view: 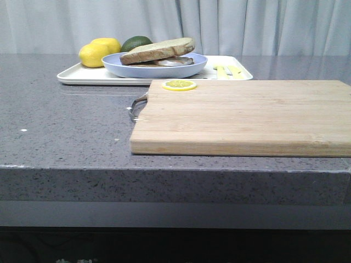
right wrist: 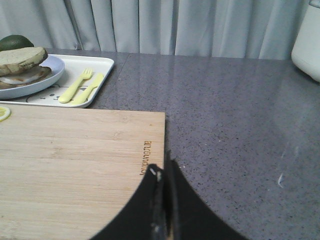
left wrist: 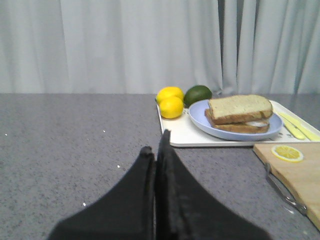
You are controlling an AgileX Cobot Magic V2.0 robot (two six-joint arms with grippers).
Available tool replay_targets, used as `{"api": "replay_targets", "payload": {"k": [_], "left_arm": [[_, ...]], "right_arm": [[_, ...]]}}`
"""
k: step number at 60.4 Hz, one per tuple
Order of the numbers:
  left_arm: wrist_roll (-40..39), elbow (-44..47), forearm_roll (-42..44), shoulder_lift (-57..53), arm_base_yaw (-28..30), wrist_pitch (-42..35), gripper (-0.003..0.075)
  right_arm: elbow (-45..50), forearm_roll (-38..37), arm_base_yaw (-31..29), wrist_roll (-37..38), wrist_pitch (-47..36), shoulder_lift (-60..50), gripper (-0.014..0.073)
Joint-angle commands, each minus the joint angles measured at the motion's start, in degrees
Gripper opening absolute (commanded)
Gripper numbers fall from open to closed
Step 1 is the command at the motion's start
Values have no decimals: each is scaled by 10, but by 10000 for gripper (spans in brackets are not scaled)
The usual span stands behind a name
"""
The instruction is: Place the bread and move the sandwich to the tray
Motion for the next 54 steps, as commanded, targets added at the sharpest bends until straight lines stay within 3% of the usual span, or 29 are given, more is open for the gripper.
{"api": "replay_targets", "payload": {"k": [1, 9, 22, 38, 54], "left_arm": [[0, 17, -9, -9, 25, -97, -19], [0, 72, -21, -33, 58, -125, -19], [0, 157, -21, -31, 62, -154, -19], [0, 275, -21, -31, 62, -265, -19], [0, 275, -21, -31, 62, -250, -19]], "right_arm": [[-16, -1, 1, -2, -46, 5, -58], [-16, -1, 1, -2, -46, 5, -58], [-16, -1, 1, -2, -46, 5, -58], [-16, -1, 1, -2, -46, 5, -58], [-16, -1, 1, -2, -46, 5, -58]]}}
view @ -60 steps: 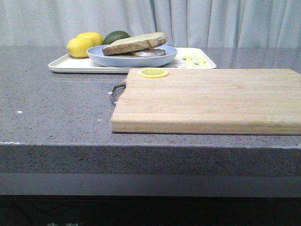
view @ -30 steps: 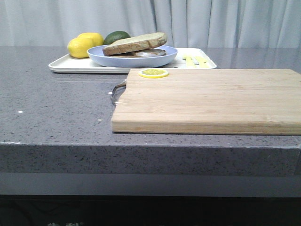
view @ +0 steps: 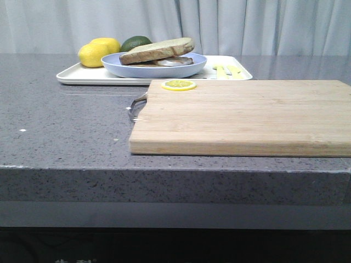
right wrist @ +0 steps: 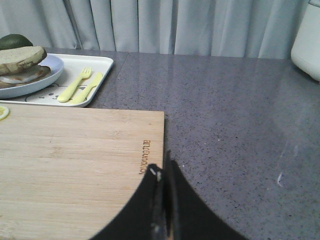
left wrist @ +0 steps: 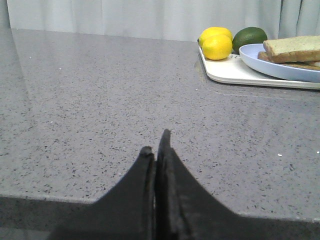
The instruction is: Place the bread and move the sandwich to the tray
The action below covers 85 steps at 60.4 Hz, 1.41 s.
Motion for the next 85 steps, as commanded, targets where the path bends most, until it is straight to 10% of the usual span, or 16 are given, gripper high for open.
{"api": "replay_targets", "payload": {"k": [1, 59, 85], "left_arm": [[0, 7, -6, -12, 0, -55, -19], [0, 7, -6, -12, 0, -55, -19], [0, 7, -6, -12, 0, -55, -19]], "right_arm": [[-17, -1, 1, -2, -46, 5, -58], [-16, -2, 1, -2, -52, 5, -58], [168, 45, 40, -2, -184, -46, -58]]}}
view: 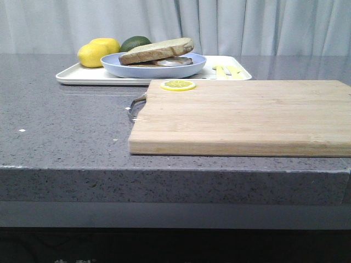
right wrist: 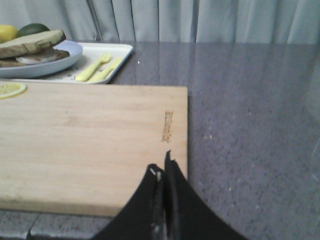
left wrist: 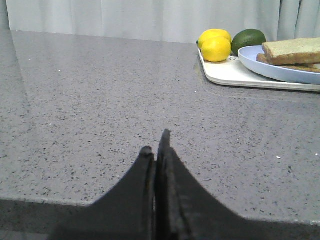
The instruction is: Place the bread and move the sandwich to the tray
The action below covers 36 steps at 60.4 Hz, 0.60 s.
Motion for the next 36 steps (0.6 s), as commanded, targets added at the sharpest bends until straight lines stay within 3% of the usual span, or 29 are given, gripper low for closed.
{"api": "replay_targets", "payload": {"k": [1, 17, 36], "left_arm": [[0, 7, -5, -12, 0, -52, -19], [0, 7, -5, -12, 0, -52, -19], [0, 7, -5, -12, 0, -52, -19]], "right_arm": [[16, 17, 0, -2, -48, -17, -58], [33, 24, 0, -2, 26, -94, -58], [33, 24, 0, -2, 38, -91, -58]]}}
